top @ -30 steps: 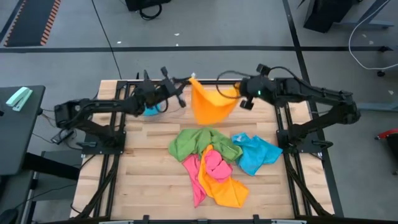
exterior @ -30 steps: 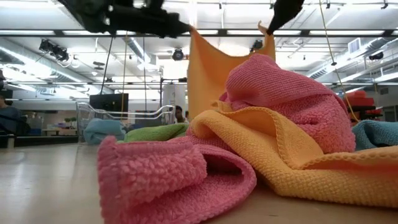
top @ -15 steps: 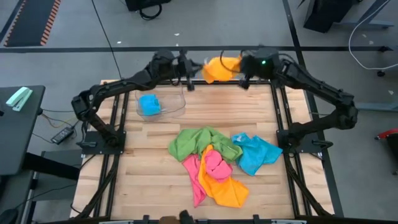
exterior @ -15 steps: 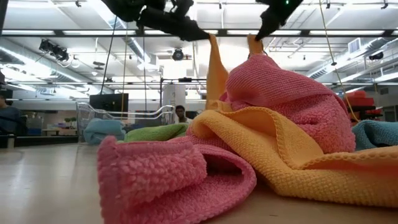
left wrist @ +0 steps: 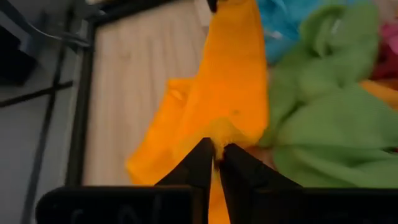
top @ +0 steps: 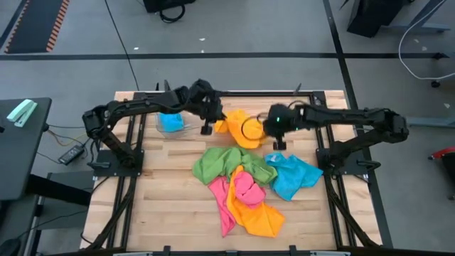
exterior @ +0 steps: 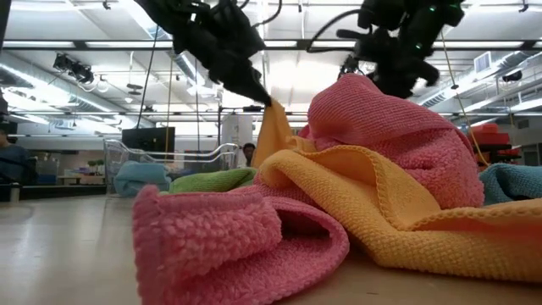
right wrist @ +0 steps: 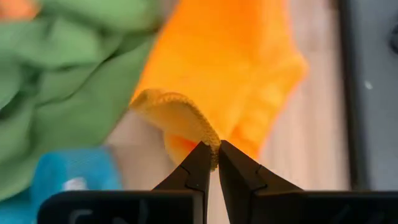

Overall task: Fold microfiber towels
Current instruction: Fold the top orange microfiber towel

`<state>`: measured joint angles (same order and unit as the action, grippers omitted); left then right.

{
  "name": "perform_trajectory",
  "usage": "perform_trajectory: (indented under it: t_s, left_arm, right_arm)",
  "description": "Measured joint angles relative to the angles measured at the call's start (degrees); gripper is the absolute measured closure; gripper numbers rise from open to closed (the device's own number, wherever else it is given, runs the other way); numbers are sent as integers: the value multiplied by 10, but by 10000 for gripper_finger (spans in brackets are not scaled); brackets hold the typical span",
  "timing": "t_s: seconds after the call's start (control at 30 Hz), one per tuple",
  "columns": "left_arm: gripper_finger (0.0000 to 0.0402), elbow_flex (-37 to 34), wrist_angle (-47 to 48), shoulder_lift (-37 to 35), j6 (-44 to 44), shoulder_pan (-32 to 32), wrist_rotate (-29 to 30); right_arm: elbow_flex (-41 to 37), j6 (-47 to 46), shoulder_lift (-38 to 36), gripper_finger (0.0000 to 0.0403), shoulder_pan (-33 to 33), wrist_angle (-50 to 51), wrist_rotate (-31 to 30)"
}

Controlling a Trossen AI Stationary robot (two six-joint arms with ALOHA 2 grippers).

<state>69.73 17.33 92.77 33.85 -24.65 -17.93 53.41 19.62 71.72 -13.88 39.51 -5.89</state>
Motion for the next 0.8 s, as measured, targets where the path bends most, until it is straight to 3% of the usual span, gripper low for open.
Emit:
perform_trajectory:
  t_s: [0.23, 0.4, 0.57, 0.8]
  left_arm:
    - [382, -9, 52, 0, -17, 43, 0]
    - [387, -9, 77, 0, -34, 71, 0]
    - [378, -9, 148, 0, -36, 91, 1]
    - [383, -9, 227, 0, -36, 105, 1]
  right_arm:
    - [-40, -3, 0, 363, 54, -1, 0]
    - [-41, -65, 0, 357, 63, 4, 0]
    - [-31, -134, 0, 315, 63, 83, 7]
    - [51, -170, -1, 270, 63, 165, 6]
